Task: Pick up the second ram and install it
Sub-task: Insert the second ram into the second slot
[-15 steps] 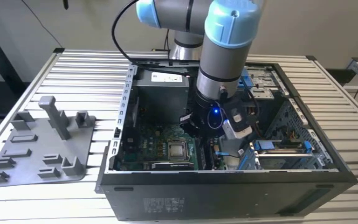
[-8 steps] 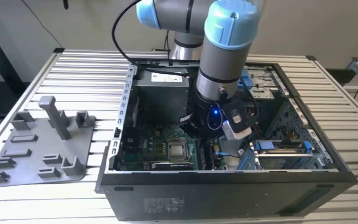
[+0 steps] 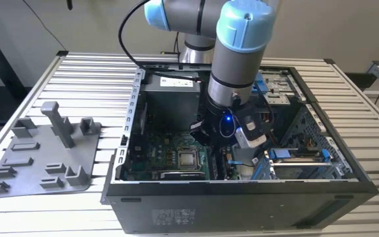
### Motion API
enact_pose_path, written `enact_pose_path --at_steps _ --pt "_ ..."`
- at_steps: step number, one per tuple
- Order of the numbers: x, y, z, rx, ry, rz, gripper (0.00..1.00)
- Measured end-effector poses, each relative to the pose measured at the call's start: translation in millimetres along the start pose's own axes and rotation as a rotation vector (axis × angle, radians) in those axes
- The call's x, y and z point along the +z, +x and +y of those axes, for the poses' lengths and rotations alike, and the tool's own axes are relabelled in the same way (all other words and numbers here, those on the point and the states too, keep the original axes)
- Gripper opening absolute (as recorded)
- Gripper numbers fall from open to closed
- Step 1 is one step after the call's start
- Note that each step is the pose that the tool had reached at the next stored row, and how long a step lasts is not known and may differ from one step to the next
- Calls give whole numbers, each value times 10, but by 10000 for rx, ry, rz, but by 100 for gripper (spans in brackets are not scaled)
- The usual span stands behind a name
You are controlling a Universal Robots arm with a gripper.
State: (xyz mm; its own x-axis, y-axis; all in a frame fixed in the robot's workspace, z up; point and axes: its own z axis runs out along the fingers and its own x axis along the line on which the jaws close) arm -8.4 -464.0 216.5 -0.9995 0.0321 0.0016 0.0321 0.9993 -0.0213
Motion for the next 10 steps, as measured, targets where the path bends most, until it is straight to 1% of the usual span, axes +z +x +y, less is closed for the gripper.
enact_pose_path --at_steps 10 --pt "21 0 0 0 1 1 14"
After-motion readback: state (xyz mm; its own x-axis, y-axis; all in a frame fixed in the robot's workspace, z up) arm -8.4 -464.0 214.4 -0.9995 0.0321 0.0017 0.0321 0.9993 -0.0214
